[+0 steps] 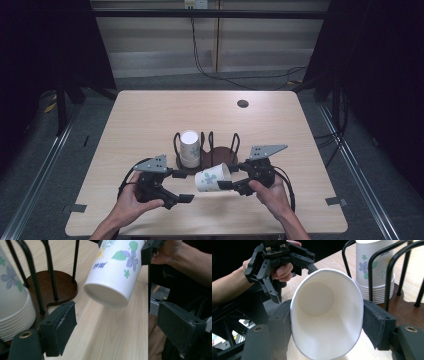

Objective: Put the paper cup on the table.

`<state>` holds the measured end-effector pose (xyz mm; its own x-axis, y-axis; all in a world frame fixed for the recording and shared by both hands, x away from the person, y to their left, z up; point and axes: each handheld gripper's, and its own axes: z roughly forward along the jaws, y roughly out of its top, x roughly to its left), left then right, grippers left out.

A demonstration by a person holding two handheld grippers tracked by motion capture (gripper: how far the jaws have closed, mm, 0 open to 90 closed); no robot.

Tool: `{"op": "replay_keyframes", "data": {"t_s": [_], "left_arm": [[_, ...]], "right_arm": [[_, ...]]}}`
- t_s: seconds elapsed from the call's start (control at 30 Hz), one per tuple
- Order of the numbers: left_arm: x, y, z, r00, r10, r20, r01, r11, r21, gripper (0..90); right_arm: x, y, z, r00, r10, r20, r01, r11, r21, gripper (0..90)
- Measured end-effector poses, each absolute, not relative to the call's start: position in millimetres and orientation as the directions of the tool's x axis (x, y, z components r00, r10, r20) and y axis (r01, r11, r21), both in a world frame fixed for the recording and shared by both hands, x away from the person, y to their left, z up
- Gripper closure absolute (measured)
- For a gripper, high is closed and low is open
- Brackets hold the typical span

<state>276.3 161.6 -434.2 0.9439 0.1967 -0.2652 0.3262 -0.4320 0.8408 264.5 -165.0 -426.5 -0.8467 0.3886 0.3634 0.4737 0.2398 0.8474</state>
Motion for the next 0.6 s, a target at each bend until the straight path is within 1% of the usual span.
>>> {"op": "replay_keyframes", "data": {"t_s": [0.1, 0.17, 0.27, 0.47, 0.6], "left_arm": [[278, 169, -434, 0.937, 0.213, -0.277, 0.343, -0.411, 0.844, 15.8], [278, 173, -434, 0.942, 0.220, -0.252, 0.325, -0.421, 0.847, 15.8], [279, 177, -435, 0.937, 0.249, -0.246, 0.332, -0.414, 0.848, 15.8], [283, 187, -440, 0.928, 0.262, -0.267, 0.356, -0.403, 0.843, 15.8], [284, 189, -442, 0.923, 0.285, -0.259, 0.362, -0.411, 0.836, 15.8]], "right_arm": [[267, -169, -426, -0.840, 0.402, 0.365, 0.483, 0.245, 0.841, 31.2], [266, -171, -426, -0.839, 0.405, 0.363, 0.482, 0.242, 0.842, 31.2], [264, -174, -425, -0.837, 0.410, 0.362, 0.482, 0.238, 0.843, 31.2], [263, -186, -424, -0.825, 0.436, 0.358, 0.491, 0.243, 0.837, 31.2], [261, -194, -425, -0.822, 0.446, 0.354, 0.495, 0.251, 0.832, 31.2]]}}
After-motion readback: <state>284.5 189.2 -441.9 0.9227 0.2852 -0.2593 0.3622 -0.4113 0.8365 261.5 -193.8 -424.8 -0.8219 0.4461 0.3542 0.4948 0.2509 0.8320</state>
